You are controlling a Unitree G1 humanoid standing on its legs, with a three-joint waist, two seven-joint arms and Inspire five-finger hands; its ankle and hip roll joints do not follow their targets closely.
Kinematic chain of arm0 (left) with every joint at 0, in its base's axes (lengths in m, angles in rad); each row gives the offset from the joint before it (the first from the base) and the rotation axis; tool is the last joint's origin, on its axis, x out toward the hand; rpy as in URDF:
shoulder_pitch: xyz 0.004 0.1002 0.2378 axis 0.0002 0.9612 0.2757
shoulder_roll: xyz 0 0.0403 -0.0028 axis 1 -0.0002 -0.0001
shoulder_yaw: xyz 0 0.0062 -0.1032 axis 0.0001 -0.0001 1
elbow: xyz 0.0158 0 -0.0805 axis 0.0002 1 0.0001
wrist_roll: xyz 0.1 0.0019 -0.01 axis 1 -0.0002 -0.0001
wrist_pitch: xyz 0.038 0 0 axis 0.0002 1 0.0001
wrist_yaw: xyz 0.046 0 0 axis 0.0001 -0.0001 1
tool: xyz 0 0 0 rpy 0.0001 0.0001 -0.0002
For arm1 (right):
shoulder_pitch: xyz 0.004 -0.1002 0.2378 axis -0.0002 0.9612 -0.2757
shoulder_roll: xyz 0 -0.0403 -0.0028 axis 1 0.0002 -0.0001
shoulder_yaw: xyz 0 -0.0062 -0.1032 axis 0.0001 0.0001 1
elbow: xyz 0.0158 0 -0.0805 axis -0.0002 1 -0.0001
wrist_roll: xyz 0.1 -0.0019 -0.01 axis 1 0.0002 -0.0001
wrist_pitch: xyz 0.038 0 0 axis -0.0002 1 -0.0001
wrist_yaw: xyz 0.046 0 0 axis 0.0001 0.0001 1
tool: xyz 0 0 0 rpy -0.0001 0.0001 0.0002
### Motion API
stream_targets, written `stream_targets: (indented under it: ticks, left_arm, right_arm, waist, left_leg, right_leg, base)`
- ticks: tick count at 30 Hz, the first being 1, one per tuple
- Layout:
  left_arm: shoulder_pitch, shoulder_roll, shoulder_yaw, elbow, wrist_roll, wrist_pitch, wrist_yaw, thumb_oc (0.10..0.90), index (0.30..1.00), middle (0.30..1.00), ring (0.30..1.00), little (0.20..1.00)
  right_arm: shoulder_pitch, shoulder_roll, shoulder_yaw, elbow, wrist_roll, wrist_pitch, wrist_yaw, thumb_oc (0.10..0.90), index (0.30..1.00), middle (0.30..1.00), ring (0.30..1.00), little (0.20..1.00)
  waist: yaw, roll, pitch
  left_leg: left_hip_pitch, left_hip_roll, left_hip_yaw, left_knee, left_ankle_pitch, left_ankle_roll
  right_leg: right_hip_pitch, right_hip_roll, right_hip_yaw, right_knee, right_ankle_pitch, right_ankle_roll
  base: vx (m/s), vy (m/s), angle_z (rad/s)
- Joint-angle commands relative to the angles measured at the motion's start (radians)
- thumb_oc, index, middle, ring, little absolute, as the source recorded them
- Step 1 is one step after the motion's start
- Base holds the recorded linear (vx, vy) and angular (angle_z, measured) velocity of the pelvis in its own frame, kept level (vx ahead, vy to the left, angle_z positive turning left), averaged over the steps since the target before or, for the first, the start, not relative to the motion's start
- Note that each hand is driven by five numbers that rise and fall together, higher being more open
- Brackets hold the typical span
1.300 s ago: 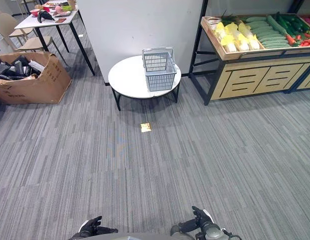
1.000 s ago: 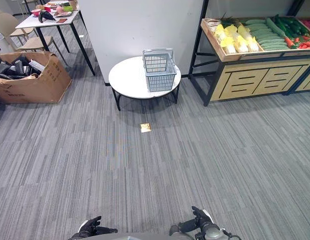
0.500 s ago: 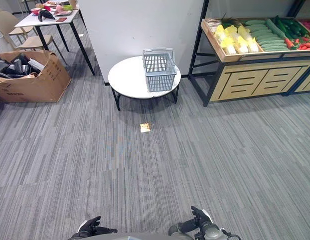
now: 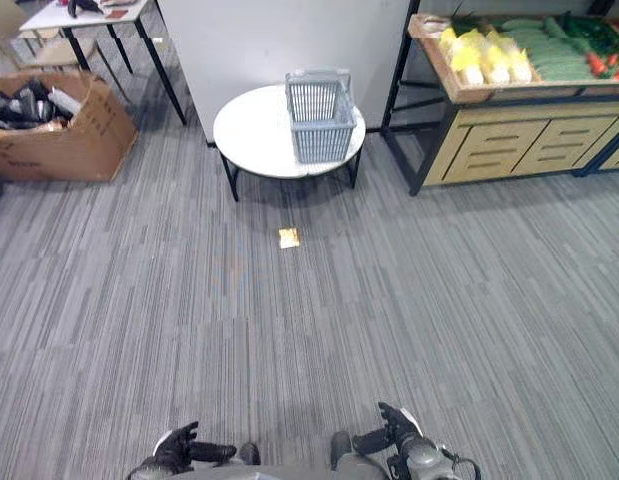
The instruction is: Get the vegetables into the basket
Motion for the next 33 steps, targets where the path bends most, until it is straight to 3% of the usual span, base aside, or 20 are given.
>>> stream_targets:
  ticks: [1, 2, 3, 5, 7, 8, 9, 10, 12, 14, 17, 20, 21, 25, 27, 29, 31, 32, 33]
  left_arm:
    - [-0.006, -0.013, -0.007, 0.047, -0.027, 0.005, -0.01, 0.9, 1.0, 1.0, 1.0, 1.0]
    - [-0.013, -0.012, 0.002, 0.039, -0.05, 0.005, -0.014, 0.9, 1.0, 1.0, 1.0, 1.0]
    - [-0.021, -0.012, -0.006, 0.024, -0.069, -0.004, -0.015, 0.9, 1.0, 1.0, 1.0, 1.0]
    - [-0.021, -0.008, -0.005, 0.028, -0.067, -0.004, -0.017, 0.9, 1.0, 1.0, 1.0, 1.0]
    - [-0.016, -0.004, -0.006, 0.042, -0.061, -0.004, -0.015, 0.9, 1.0, 1.0, 1.0, 1.0]
    - [-0.015, -0.004, -0.006, 0.042, -0.061, -0.004, -0.015, 0.9, 1.0, 1.0, 1.0, 1.0]
    - [-0.008, -0.008, -0.01, 0.036, -0.063, -0.006, -0.01, 0.9, 1.0, 1.0, 1.0, 1.0]
    - [-0.007, -0.008, -0.01, 0.036, -0.063, -0.006, -0.01, 0.9, 1.0, 1.0, 1.0, 1.0]
    - [0.007, -0.011, -0.007, 0.043, -0.053, -0.01, -0.011, 0.9, 1.0, 1.0, 1.0, 1.0]
    - [0.022, -0.012, 0.003, 0.05, -0.05, -0.009, -0.017, 0.9, 1.0, 1.0, 1.0, 1.0]
    - [0.029, -0.008, -0.003, 0.05, -0.032, -0.004, -0.023, 0.9, 1.0, 1.0, 1.0, 1.0]
    - [0.023, 0.005, -0.009, 0.048, -0.012, -0.005, -0.022, 0.9, 1.0, 1.0, 1.0, 1.0]
    - [0.023, 0.005, -0.009, 0.048, -0.012, -0.005, -0.022, 0.9, 1.0, 1.0, 1.0, 1.0]
    - [0.003, 0.031, -0.01, 0.033, -0.011, -0.005, -0.02, 0.9, 1.0, 1.0, 1.0, 1.0]
    - [-0.013, 0.05, -0.007, 0.035, -0.011, 0.002, -0.019, 0.9, 1.0, 1.0, 1.0, 1.0]
    - [-0.015, 0.059, 0.002, 0.048, -0.006, 0.007, -0.022, 0.9, 1.0, 1.0, 1.0, 1.0]
    - [-0.016, 0.056, 0.005, 0.056, 0.002, 0.01, -0.027, 0.9, 1.0, 1.0, 1.0, 1.0]
    - [-0.021, 0.05, -0.002, 0.066, 0.018, 0.012, -0.026, 0.9, 1.0, 1.0, 1.0, 1.0]
    - [-0.022, 0.048, -0.003, 0.067, 0.018, 0.012, -0.026, 0.9, 1.0, 1.0, 1.0, 1.0]
  right_arm:
    - [0.014, -0.036, 0.036, 0.037, 0.01, 0.012, -0.001, 0.9, 1.0, 1.0, 1.0, 1.0]
    - [0.018, -0.049, 0.029, 0.032, 0.012, 0.01, -0.004, 0.9, 1.0, 1.0, 1.0, 1.0]
    - [0.016, -0.068, 0.025, 0.022, 0.016, 0.009, -0.008, 0.9, 1.0, 1.0, 1.0, 1.0]
    - [0.016, -0.071, 0.025, 0.019, 0.017, 0.008, -0.009, 0.9, 1.0, 1.0, 1.0, 1.0]
    - [0.016, -0.073, 0.023, 0.021, 0.017, 0.006, -0.014, 0.9, 1.0, 1.0, 1.0, 1.0]
    - [0.016, -0.073, 0.023, 0.021, 0.017, 0.006, -0.014, 0.9, 1.0, 1.0, 1.0, 1.0]
    - [0.016, -0.075, 0.025, 0.025, 0.016, 0.007, -0.017, 0.9, 1.0, 1.0, 1.0, 1.0]
    - [0.016, -0.075, 0.025, 0.025, 0.016, 0.007, -0.017, 0.9, 1.0, 1.0, 1.0, 1.0]
    - [0.029, -0.074, 0.02, 0.028, 0.007, 0.005, -0.014, 0.9, 1.0, 1.0, 1.0, 1.0]
    - [0.034, -0.071, 0.015, 0.034, -0.002, 0.005, -0.005, 0.9, 1.0, 1.0, 1.0, 1.0]
    - [0.046, -0.063, 0.005, 0.041, -0.01, 0.01, -0.001, 0.9, 1.0, 1.0, 1.0, 1.0]
    - [0.046, -0.053, 0.0, 0.043, -0.007, 0.012, 0.005, 0.9, 1.0, 1.0, 1.0, 1.0]
    - [0.047, -0.053, 0.0, 0.043, -0.007, 0.012, 0.005, 0.9, 1.0, 1.0, 1.0, 1.0]
    - [0.023, -0.039, 0.029, 0.02, -0.03, 0.013, 0.009, 0.9, 1.0, 1.0, 1.0, 1.0]
    - [0.0, -0.034, 0.036, 0.001, -0.018, 0.011, 0.007, 0.9, 1.0, 1.0, 1.0, 1.0]
    - [-0.006, -0.034, 0.04, -0.005, -0.021, 0.012, 0.006, 0.9, 1.0, 1.0, 1.0, 1.0]
    - [-0.01, -0.037, 0.04, -0.008, -0.018, 0.011, 0.01, 0.9, 1.0, 1.0, 1.0, 1.0]
    - [-0.017, -0.035, 0.042, -0.015, -0.019, 0.014, 0.009, 0.9, 1.0, 1.0, 1.0, 1.0]
    - [-0.019, -0.035, 0.042, -0.015, -0.018, 0.014, 0.008, 0.9, 1.0, 1.0, 1.0, 1.0]
  waist:
    - [-0.014, -0.038, 0.031]
    - [-0.007, -0.04, 0.051]
    - [0.0, -0.049, 0.071]
    - [0.001, -0.051, 0.074]
    - [0.009, -0.047, 0.066]
    - [0.01, -0.048, 0.068]
    - [0.02, -0.035, 0.062]
    - [0.021, -0.037, 0.065]
    - [0.037, -0.025, 0.049]
    - [0.046, -0.025, 0.03]
    - [0.044, -0.035, 0.0]
    - [0.039, -0.062, -0.015]
    - [0.04, -0.063, -0.015]
    - [0.049, -0.087, -0.01]
    - [0.047, -0.072, 0.011]
    - [0.036, -0.065, 0.028]
    - [0.025, -0.052, 0.046]
    - [0.007, -0.058, 0.059]
    - [0.002, -0.059, 0.065]
  left_leg:
    - [-0.003, 0.049, -0.035, 0.123, 0.015, -0.035]
    - [-0.055, 0.035, -0.06, 0.211, 0.034, -0.033]
    - [-0.157, -0.014, -0.114, 0.261, 0.066, -0.023]
    - [-0.183, -0.017, -0.11, 0.238, 0.062, -0.018]
    - [-0.205, 0.019, -0.083, 0.104, 0.088, -0.015]
    - [-0.201, 0.019, -0.081, 0.1, 0.09, -0.015]
    - [-0.231, 0.041, -0.079, 0.013, 0.146, -0.024]
    - [-0.226, 0.04, -0.077, 0.01, 0.147, -0.024]
    - [-0.242, 0.055, -0.079, -0.086, 0.202, -0.049]
    - [-0.222, 0.052, -0.061, -0.096, 0.207, -0.047]
    - [-0.209, 0.04, -0.021, -0.077, 0.19, -0.029]
    - [-0.203, -0.005, 0.017, -0.043, 0.142, 0.014]
    - [-0.204, -0.006, 0.018, -0.041, 0.141, 0.015]
    - [-0.192, -0.056, 0.049, -0.033, 0.092, 0.06]
    - [-0.113, -0.088, 0.059, -0.082, 0.054, 0.095]
    - [-0.044, -0.107, 0.061, -0.104, 0.021, 0.106]
    - [-0.001, -0.111, 0.05, -0.099, -0.014, 0.106]
    - [0.037, -0.121, 0.037, -0.099, -0.044, 0.099]
    - [0.055, -0.125, 0.027, -0.098, -0.055, 0.098]
  right_leg:
    - [0.01, -0.033, 0.031, 0.09, -0.032, 0.017]
    - [0.021, -0.031, 0.028, 0.096, -0.043, 0.004]
    - [0.035, -0.038, 0.022, 0.1, -0.057, 0.001]
    - [0.039, -0.039, 0.022, 0.099, -0.064, 0.003]
    - [0.056, -0.027, 0.038, 0.098, -0.095, 0.009]
    - [0.057, -0.029, 0.04, 0.098, -0.096, 0.01]
    - [0.076, -0.024, 0.055, 0.097, -0.112, 0.017]
    - [0.078, -0.026, 0.056, 0.098, -0.113, 0.017]
    - [0.137, -0.027, 0.091, 0.086, -0.135, 0.035]
    - [0.176, -0.046, 0.122, 0.076, -0.141, 0.054]
    - [0.183, -0.094, 0.14, 0.096, -0.138, 0.083]
    - [0.154, -0.144, 0.166, 0.146, -0.04, 0.115]
    - [0.154, -0.145, 0.167, 0.145, -0.04, 0.116]
    - [0.07, -0.185, 0.176, 0.254, 0.121, 0.14]
    - [-0.026, -0.185, 0.109, 0.419, 0.201, 0.135]
    - [-0.082, -0.187, 0.048, 0.407, 0.185, 0.119]
    - [-0.145, -0.169, 0.01, 0.324, 0.11, 0.108]
    - [-0.184, -0.173, -0.01, 0.202, 0.112, 0.117]
    - [-0.178, -0.174, -0.01, 0.178, 0.126, 0.123]
  base:
    - [0.04, -0.147, 0.13]
    - [0.12, -0.185, 0.05]
    - [0.16, -0.104, 0.28]
    - [0.14, 0.004, 0.31]
    - [0.22, 0.077, -0.19]
    - [0.29, 0.155, -0.38]
    - [0.18, 0.113, -0.4]
    - [0.4, 0.227, -0.32]
    - [0.35, 0.187, -0.21]
    - [0.39, 0.3, -0.57]
    - [0.35, 0.348, -0.78]
    - [0.21, 0.266, -0.64]
    - [0.14, 0.182, -0.18]
    - [0.14, 0.272, -0.08]
    - [0.29, 0.508, -0.04]
    - [0.36, 0.311, -0.1]
    - [0.36, 0.08, 0.04]
    - [0.36, -0.018, 0.22]
    - [0.4, -0.053, 0.32]
